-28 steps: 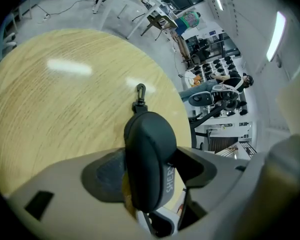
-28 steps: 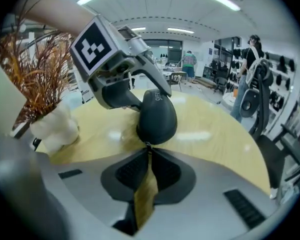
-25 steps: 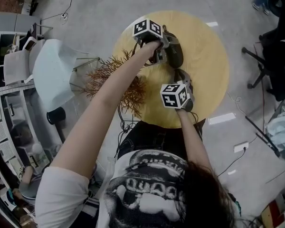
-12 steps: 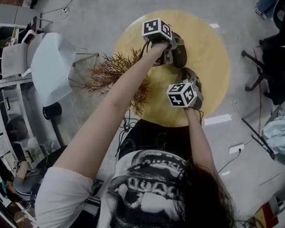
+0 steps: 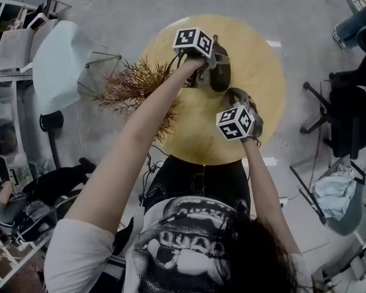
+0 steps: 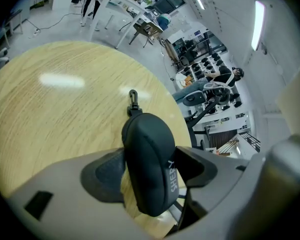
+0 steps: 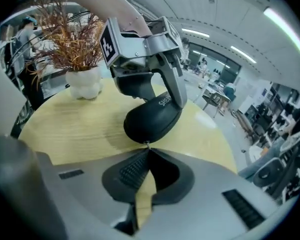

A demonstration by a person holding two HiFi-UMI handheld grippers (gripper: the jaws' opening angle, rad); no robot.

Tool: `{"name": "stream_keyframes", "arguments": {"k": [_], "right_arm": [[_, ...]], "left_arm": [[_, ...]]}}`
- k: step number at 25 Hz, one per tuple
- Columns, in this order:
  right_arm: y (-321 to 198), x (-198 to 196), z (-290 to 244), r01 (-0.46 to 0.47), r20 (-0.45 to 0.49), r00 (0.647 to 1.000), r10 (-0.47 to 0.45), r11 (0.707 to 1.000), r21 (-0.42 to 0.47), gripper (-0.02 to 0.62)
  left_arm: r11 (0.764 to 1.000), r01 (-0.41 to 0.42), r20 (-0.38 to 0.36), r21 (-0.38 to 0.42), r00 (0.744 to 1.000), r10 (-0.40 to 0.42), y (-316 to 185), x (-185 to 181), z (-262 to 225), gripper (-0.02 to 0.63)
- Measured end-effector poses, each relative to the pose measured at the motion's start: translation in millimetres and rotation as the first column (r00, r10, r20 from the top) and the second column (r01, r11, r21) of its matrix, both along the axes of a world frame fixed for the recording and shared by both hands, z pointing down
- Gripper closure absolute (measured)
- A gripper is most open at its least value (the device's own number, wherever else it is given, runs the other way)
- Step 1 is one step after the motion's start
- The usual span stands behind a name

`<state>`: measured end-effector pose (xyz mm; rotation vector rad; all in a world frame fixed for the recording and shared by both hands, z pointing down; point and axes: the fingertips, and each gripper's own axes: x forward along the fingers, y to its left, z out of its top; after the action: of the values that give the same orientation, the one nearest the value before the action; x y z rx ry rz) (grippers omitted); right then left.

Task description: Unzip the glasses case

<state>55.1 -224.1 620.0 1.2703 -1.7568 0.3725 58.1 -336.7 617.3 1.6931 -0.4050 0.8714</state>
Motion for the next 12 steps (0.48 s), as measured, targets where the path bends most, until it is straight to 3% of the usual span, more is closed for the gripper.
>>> {"name": "stream_keyframes", "arguments": {"k": [3, 6, 12], "right_arm": [[-3, 1, 0, 0.132, 0.004, 0.991, -0.132, 0.991, -0.011, 0.592], [-4, 2, 2, 0.243, 0.011, 0.970, -0.243, 0.970, -0.024, 0.592], [-28, 16, 0, 0.385, 0.016, 0.923, -0.385, 0.923, -0.013, 0.592]], "left_arm": [[0.999, 0.028, -0.016, 0.020, 0.999, -0.028, -2, -2, -2, 0.287], [0.998, 0.042, 0.023, 0.045, 0.999, -0.043, -1, -3, 1, 0.285], [0.995, 0.042, 0.041, 0.089, 0.998, -0.046, -3, -6, -1, 0.281]]}}
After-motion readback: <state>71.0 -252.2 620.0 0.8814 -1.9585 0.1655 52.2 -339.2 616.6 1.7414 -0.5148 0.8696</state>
